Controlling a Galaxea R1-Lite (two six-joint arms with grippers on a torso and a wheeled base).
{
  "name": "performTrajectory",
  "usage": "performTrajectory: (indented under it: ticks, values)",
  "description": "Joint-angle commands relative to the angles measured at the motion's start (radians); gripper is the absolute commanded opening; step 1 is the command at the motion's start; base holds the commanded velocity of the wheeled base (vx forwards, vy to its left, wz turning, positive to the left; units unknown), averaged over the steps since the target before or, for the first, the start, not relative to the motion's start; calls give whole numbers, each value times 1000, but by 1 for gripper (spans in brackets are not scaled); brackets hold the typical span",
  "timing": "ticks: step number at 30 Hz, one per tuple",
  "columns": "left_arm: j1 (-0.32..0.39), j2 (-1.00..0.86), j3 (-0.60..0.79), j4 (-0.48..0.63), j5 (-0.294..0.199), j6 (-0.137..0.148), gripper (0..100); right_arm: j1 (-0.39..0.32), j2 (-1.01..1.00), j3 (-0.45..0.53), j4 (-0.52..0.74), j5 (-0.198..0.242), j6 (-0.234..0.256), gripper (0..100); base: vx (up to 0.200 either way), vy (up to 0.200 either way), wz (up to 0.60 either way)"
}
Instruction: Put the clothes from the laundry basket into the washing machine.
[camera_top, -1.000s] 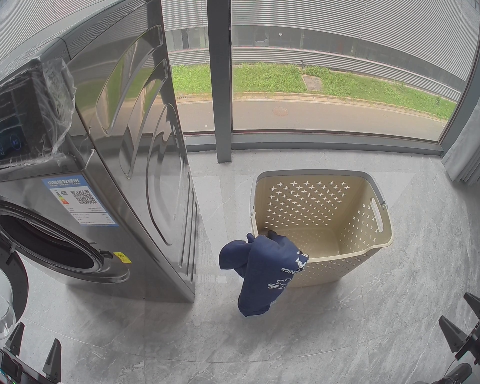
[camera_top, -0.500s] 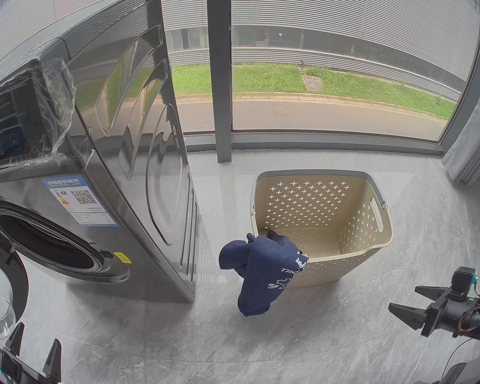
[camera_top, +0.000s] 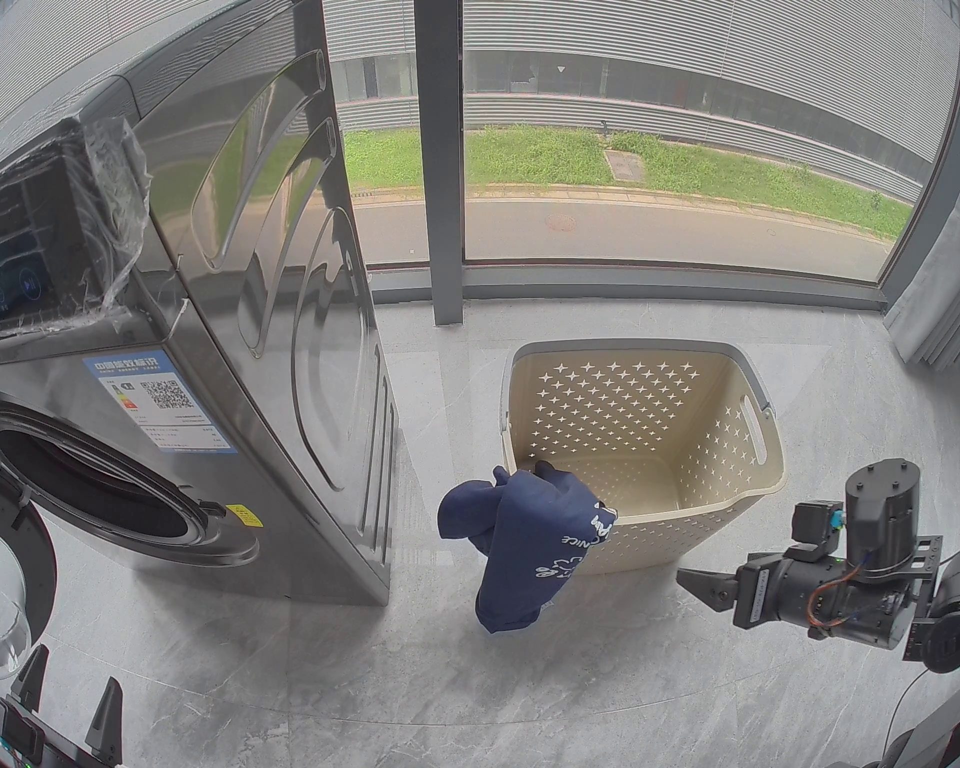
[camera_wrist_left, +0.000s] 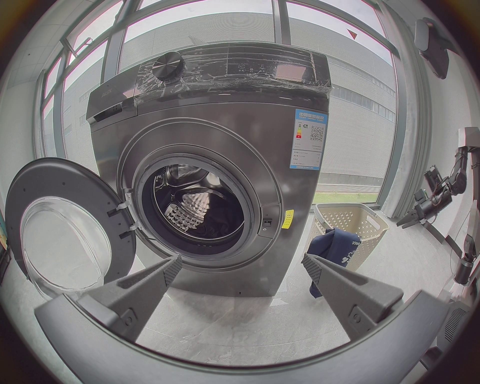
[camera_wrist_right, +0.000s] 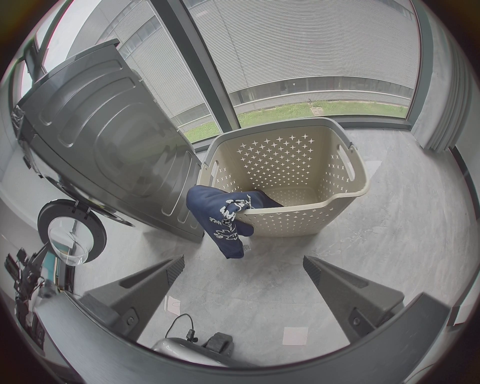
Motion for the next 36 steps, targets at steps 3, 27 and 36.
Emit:
performTrajectory:
  ticks: [3,27,36]
  values:
    - [0,-9,16,0,-1,0,100,44,251,-51,-137,-57,34,100,0,0,0]
    - [0,-10,16,0,-1,1,100,134,604,-344,-258,-79,150,100,0,0,0]
    - [0,-9,16,0,-1,1,100,147,693,-431,-259,-77,166,100,0,0,0]
